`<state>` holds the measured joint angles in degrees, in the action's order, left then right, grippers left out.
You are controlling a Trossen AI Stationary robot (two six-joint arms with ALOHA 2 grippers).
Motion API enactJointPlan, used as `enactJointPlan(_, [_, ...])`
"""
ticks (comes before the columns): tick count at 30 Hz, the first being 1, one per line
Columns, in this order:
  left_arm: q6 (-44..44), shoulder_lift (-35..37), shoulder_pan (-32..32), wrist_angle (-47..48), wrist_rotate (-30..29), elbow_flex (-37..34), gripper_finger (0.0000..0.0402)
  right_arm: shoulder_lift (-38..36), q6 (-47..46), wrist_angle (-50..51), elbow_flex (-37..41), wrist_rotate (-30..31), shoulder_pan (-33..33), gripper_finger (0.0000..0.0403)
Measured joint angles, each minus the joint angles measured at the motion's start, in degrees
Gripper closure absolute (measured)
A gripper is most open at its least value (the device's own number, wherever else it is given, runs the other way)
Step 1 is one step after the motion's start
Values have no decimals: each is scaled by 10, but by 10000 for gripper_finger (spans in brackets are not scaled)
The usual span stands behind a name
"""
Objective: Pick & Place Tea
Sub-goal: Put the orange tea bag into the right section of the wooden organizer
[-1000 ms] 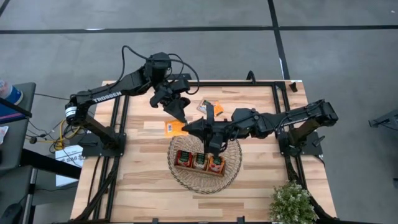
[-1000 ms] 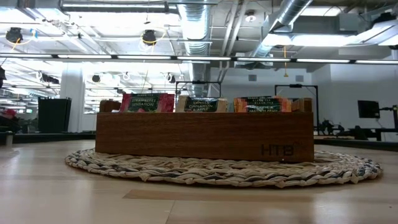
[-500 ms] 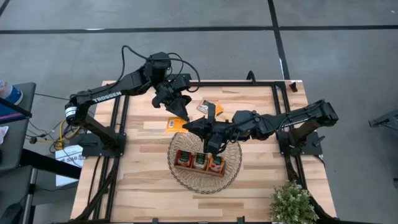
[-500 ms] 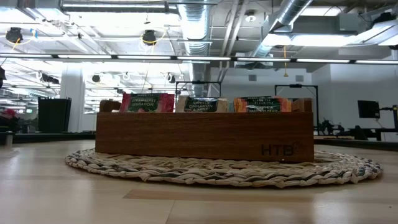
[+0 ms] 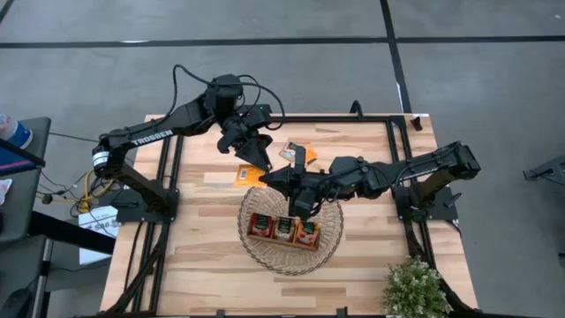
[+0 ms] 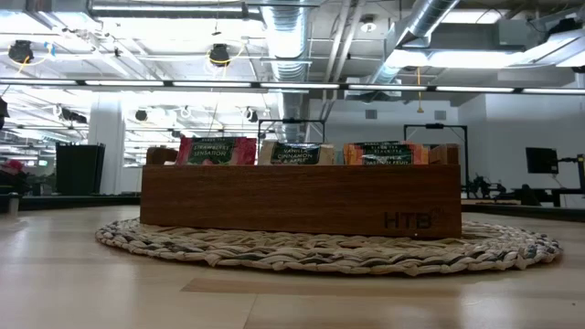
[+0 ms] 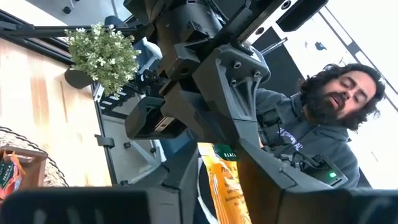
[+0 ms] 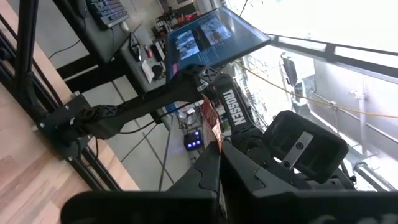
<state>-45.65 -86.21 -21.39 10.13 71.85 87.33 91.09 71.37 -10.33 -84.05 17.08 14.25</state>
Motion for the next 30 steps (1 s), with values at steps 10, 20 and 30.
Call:
enactJointPlan(10, [39, 0, 0, -4, -13, 0, 256, 1, -29, 20, -12, 42, 15, 403])
enactJointPlan(20, [128, 4, -20, -18, -56, 0, 254, 1, -159, 172, -93, 73, 53, 403])
enactJointPlan(30, [182, 16, -51, -12, -90, 0, 255, 0, -532, 454, -216, 77, 74, 403])
